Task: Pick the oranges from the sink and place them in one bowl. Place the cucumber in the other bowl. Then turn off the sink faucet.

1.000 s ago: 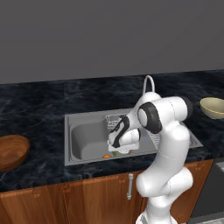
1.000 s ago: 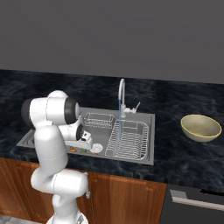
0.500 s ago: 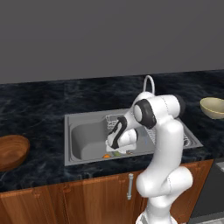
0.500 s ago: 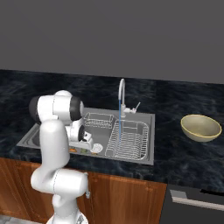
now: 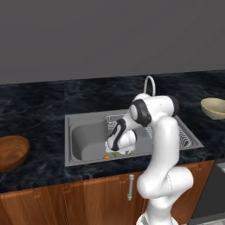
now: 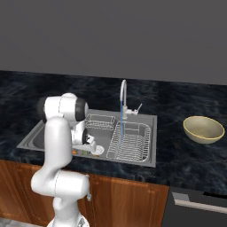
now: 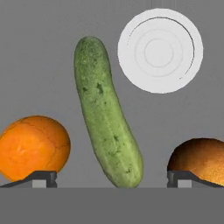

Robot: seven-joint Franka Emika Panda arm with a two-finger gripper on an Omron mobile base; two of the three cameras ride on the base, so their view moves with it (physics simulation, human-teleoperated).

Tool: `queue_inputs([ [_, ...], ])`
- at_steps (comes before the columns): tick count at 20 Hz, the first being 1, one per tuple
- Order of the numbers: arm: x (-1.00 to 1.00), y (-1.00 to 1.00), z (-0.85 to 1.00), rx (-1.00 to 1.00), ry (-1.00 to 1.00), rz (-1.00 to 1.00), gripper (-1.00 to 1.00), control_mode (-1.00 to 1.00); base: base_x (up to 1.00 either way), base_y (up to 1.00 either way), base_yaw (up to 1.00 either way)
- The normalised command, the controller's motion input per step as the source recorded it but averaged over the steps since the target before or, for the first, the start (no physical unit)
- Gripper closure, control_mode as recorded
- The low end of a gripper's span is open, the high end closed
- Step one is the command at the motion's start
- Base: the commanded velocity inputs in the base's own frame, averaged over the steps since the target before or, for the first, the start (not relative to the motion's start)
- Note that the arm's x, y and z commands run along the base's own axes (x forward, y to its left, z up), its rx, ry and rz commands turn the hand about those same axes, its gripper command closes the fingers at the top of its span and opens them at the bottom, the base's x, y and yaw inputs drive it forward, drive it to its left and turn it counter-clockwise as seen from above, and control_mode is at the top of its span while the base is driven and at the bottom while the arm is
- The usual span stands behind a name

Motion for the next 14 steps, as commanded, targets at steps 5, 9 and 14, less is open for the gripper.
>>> queue_inputs([
  [5, 0.39, 0.0, -0.18, 0.0, 0.0, 0.0, -1.0, -1.0, 0.0, 0.0, 0.0],
  [9, 0.39, 0.01, -0.18, 0.0, 0.0, 0.0, -1.0, -1.0, 0.0, 0.0, 0.0],
  [14, 0.26, 0.03, -0.28, 0.0, 0.0, 0.0, -1.0, -1.0, 0.0, 0.0, 0.0],
])
